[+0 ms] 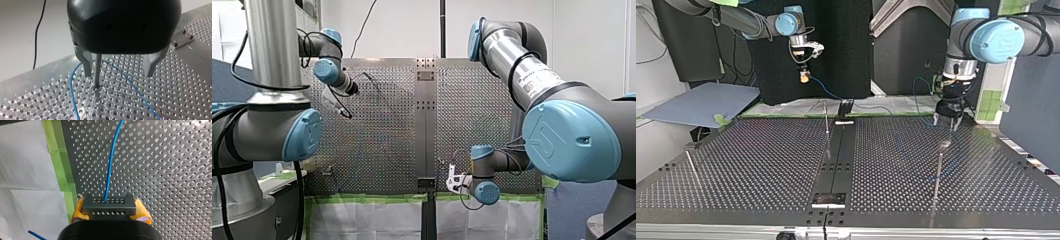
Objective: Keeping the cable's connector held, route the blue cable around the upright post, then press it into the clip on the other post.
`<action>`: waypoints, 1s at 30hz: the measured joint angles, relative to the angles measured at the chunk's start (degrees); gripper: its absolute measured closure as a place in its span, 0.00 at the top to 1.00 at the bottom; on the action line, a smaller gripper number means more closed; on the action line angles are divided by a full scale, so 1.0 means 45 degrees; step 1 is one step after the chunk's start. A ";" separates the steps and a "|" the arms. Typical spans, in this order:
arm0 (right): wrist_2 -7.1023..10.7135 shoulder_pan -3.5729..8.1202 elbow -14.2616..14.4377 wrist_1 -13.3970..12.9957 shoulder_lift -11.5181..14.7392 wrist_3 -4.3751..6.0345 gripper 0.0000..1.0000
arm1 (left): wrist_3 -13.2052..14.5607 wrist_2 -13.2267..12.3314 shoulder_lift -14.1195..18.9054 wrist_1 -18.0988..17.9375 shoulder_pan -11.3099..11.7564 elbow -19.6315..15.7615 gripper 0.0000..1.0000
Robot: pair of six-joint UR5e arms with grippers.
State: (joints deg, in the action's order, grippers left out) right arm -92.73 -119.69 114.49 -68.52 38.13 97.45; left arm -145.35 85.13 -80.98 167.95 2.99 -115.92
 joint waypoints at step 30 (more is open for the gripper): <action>0.0327 0.0321 -0.0195 0.0687 0.0011 -0.0254 0.00 | 0.3396 0.0572 0.0743 0.3064 -0.0267 0.1730 1.00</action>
State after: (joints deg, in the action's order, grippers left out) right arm -91.26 -118.24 113.61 -65.43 38.18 96.31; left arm -130.07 87.70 -77.63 181.74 1.79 -108.14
